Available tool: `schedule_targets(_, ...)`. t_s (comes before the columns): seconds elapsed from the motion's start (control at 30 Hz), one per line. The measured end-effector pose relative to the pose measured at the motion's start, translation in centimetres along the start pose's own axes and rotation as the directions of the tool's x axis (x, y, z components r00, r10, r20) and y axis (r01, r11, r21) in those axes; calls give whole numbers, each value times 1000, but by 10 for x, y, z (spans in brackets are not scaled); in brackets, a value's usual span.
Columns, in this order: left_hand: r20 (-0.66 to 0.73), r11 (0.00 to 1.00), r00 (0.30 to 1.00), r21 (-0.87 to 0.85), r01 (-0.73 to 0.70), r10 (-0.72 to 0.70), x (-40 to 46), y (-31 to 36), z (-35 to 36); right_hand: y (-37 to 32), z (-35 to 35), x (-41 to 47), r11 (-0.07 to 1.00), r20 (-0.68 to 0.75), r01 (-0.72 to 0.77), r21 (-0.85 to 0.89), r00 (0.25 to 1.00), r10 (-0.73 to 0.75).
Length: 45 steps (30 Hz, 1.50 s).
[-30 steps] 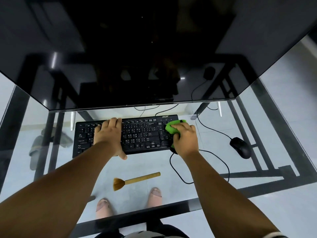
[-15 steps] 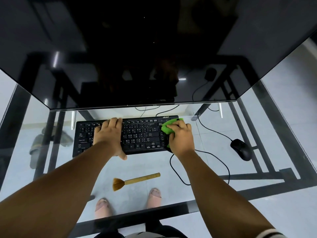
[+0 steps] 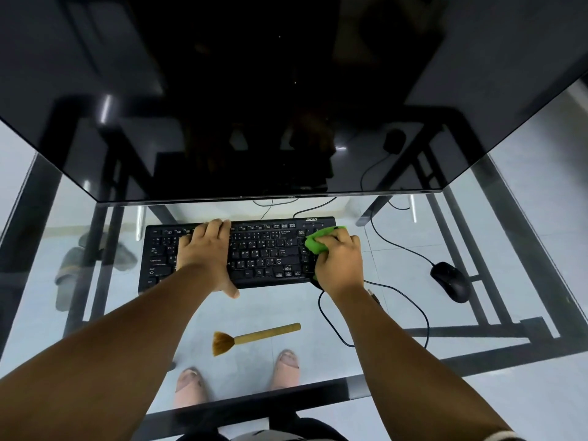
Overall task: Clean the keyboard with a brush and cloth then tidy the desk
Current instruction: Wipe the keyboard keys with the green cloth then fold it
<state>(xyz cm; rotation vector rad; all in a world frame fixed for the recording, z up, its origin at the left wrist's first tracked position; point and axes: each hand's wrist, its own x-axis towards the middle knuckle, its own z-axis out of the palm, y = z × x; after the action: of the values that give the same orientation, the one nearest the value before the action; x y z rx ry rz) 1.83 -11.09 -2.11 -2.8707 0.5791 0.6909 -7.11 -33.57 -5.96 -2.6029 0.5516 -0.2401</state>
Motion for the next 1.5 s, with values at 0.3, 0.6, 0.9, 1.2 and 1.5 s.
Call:
schedule_targets(0.3, -13, 1000, 1000, -8, -5, 4, 0, 0, 2, -4, 3, -15, 1000, 8, -27, -9, 1000, 27)
schedule_targets(0.6, -24, 1000, 1000, -30, -4, 3, 1, -4, 5, -18, 15, -7, 996, 51, 90, -26, 995, -88)
schedule_targets(0.9, -46, 997, 999, -82, -14, 10, 1, -11, 11, -49, 15, -1, 997, 130, 77, 8, 989, -78)
schedule_targets(1.2, -146, 973, 989, -229, -13, -21, -12, -35, 34, -41, 18, -2, 997, -10, -70, 14, 998, 70)
schedule_targets(1.5, -151, 960, 980, -267, 87, -130, -24, -88, 50, -105, 43, -4, 988, 170, 142, 60, 974, -151)
